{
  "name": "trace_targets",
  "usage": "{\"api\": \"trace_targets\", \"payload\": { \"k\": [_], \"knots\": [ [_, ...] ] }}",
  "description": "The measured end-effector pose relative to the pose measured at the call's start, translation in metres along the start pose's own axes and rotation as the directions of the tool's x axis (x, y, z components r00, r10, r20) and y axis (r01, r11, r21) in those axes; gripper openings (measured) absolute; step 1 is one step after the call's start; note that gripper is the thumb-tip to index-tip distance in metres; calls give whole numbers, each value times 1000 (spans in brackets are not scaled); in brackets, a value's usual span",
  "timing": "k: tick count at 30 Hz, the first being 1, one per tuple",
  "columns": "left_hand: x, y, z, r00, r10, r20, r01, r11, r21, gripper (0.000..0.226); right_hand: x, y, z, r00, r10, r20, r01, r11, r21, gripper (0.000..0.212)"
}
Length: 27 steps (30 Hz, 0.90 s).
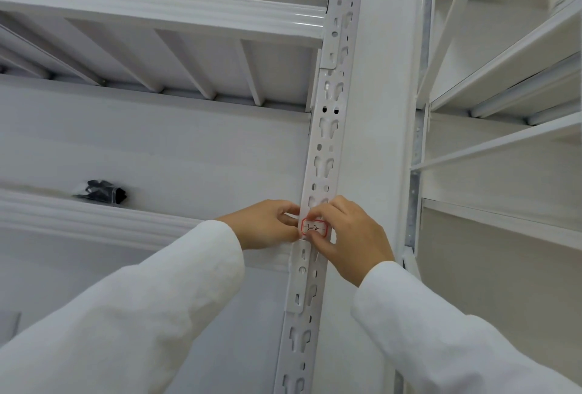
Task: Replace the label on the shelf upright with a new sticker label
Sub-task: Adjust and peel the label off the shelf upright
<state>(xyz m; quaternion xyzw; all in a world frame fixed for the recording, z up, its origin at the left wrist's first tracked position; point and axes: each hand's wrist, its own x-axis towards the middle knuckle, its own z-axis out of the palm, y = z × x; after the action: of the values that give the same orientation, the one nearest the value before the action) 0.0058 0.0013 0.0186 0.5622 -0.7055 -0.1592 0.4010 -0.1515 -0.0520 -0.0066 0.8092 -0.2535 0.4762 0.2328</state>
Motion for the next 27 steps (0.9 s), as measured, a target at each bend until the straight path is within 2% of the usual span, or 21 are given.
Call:
{"api": "trace_targets", "payload": {
  "k": [11, 20, 27],
  "knots": [
    [0, 0, -2, 1000, -4, 28, 3, 999, 42, 42, 0, 4, 2, 993, -112, -44, 106, 985, -137, 17],
    [3, -1, -3, 1000, -15, 25, 13, 999, 49, 42, 3, 3, 1, 997, -82, 1, 81, 992, -98, 6],
    [3, -1, -3, 1000, -15, 17, 14, 999, 45, 43, 7, -2, -2, 996, -43, 72, 49, 996, -80, 11]
  ]
}}
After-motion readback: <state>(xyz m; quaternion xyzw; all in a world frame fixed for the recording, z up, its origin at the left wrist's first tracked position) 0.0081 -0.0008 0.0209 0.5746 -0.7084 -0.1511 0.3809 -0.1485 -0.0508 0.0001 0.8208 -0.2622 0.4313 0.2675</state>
